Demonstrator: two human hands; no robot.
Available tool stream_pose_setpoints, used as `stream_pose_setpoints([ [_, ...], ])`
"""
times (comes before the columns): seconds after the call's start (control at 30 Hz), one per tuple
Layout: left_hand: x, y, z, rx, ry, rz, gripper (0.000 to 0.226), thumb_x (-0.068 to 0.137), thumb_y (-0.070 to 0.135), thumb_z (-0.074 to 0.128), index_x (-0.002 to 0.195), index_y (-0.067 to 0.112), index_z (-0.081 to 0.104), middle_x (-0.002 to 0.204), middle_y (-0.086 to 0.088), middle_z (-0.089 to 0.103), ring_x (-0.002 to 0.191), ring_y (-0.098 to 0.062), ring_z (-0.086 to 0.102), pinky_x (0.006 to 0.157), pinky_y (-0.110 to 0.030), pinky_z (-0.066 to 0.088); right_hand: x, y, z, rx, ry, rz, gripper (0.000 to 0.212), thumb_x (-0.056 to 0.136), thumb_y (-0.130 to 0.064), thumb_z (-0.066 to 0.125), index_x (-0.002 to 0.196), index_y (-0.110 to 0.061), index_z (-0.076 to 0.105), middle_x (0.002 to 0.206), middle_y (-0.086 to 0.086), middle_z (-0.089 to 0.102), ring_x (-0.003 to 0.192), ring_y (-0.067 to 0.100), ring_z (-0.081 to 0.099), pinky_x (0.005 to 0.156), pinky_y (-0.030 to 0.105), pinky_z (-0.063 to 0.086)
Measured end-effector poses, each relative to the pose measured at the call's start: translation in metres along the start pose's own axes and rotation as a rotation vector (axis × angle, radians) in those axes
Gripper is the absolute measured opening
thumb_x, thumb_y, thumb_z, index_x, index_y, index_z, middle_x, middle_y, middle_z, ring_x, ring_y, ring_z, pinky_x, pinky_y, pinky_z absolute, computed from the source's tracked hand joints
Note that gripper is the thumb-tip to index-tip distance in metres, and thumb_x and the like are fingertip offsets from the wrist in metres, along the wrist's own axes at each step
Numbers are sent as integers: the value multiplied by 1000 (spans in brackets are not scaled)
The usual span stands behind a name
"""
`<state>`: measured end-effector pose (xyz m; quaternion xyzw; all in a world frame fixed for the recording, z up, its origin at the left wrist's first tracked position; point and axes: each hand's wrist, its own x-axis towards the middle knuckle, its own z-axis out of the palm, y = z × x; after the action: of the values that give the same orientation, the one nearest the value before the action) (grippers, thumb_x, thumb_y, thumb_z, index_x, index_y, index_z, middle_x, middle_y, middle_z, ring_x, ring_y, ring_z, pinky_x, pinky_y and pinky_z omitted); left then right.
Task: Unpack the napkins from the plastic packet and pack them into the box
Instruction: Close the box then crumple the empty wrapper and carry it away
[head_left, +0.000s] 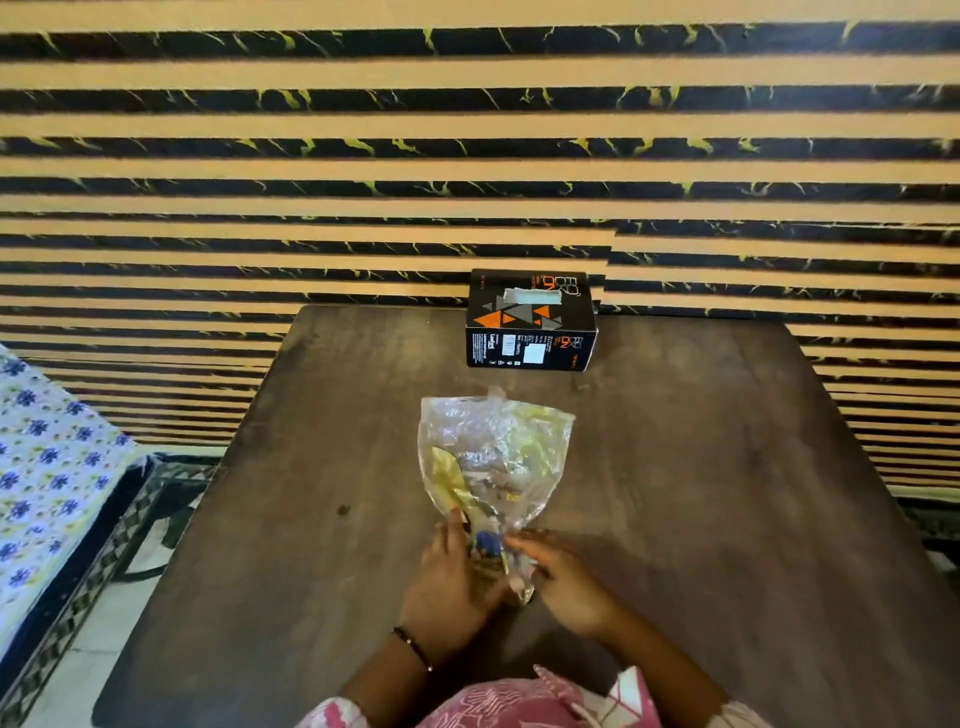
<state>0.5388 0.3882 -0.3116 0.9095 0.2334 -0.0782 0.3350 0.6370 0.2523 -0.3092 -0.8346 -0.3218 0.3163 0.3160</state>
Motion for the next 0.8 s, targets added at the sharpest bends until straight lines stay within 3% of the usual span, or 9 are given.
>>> stream_pose_setpoints([
  [0.07, 3, 7, 5, 88, -32, 108, 109, 68, 75, 46, 146, 9, 10, 146, -9, 32, 130, -25, 36, 106, -32, 34, 1, -7, 2, 64, -41, -6, 51, 83, 11, 42, 129, -7, 52, 132, 4, 50, 123, 10, 43, 102, 3, 25],
  [0.2, 12, 7, 0, 163, 56, 166, 56, 81, 40, 48, 134, 25, 39, 130, -2, 52, 114, -24, 53, 90, -34, 46, -9, -13, 7, 217, -5, 57, 49, 86, 11, 44, 129, -11, 51, 125, -1, 54, 117, 10, 50, 109, 28, 36],
  [0.33, 12, 10, -8, -13, 149, 233, 24, 74, 31, 51, 96, 28, 61, 96, 0, 69, 91, -24, 63, 75, -33, 50, -16, -11, -9, 272, 249, 191, 66, 77, -18, 70, 132, -35, 37, 119, -5, 54, 101, 8, 55, 84, 10, 44],
  [0.4, 10, 17, -8, -91, 204, 334, 21, 72, 25, 56, 90, 24, 67, 99, 1, 68, 95, -17, 62, 79, -30, 50, -15, -11, -16, 356, 314, 180, 93, 58, -37, 79, 137, -33, 30, 135, -3, 41, 120, 16, 49, 100, 28, 44],
  [0.47, 5, 28, -12, -257, 238, 409, 15, 75, 11, 61, 87, 15, 69, 114, 6, 55, 105, 4, 53, 85, -11, 44, -15, -10, -16, 428, 266, 143, 96, 48, -44, 78, 134, -35, 35, 139, 1, 42, 124, 20, 48, 105, 43, 41],
  [0.53, 2, 33, -17, -331, 232, 433, 14, 76, 8, 62, 88, 14, 64, 130, 14, 36, 115, 18, 38, 89, 0, 34, -15, -15, -16, 481, 216, 103, 72, 52, -34, 78, 116, -43, 49, 131, 3, 56, 116, 17, 56, 102, 44, 44],
  [0.63, 0, 30, -17, -429, 287, 414, 28, 70, 28, 60, 95, 30, 47, 135, 18, 22, 119, 10, 40, 94, -10, 39, -18, -24, -21, 384, 270, 28, 46, 54, -35, 74, 93, -56, 62, 108, -6, 71, 101, 10, 65, 95, 41, 50],
  [0.7, 0, 31, -18, -547, 302, 346, 47, 69, 31, 64, 109, 33, 41, 133, 8, 31, 116, -3, 51, 95, -23, 46, -20, -31, -25, 329, 316, -8, 42, 58, -29, 70, 86, -59, 62, 97, -16, 72, 94, 4, 66, 91, 36, 52],
  [0.8, -1, 35, -23, -552, 316, 345, 53, 70, 20, 68, 116, 36, 46, 116, 10, 56, 105, 1, 58, 91, -18, 48, -27, -46, -27, 277, 380, -91, 44, 66, -17, 69, 87, -55, 60, 97, -23, 68, 89, 0, 65, 85, 27, 52],
])
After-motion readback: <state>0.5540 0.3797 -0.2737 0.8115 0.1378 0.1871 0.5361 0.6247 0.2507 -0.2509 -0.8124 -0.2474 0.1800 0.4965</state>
